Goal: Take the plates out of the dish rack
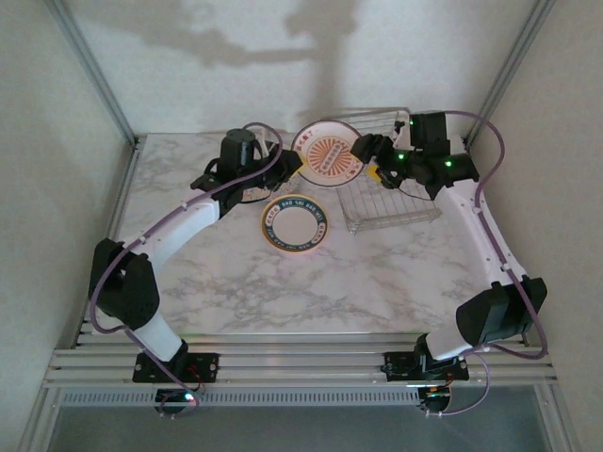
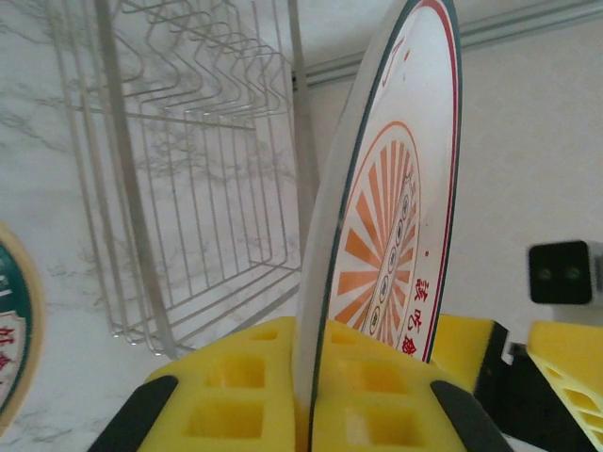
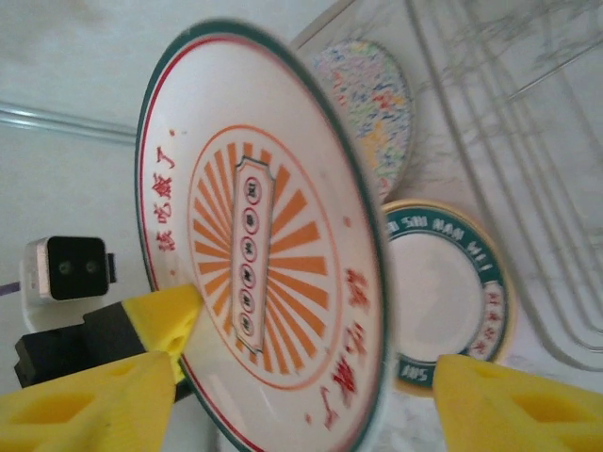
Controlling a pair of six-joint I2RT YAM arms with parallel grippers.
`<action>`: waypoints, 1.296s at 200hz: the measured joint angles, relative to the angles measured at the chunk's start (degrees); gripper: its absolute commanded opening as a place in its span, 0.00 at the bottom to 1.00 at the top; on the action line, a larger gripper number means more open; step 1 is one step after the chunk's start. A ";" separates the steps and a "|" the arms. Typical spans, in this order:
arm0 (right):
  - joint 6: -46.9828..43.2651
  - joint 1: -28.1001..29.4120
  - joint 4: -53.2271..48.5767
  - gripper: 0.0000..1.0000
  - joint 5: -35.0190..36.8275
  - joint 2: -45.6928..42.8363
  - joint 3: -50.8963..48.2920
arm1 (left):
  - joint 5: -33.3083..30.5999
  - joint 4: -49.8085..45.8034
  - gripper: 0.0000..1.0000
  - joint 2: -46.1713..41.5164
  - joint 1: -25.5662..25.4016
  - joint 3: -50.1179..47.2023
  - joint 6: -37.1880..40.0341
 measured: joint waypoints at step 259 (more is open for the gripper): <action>-27.43 19.67 8.17 0.87 22.18 -18.40 -25.79 | -9.14 4.11 0.00 1.57 4.07 -28.17 7.34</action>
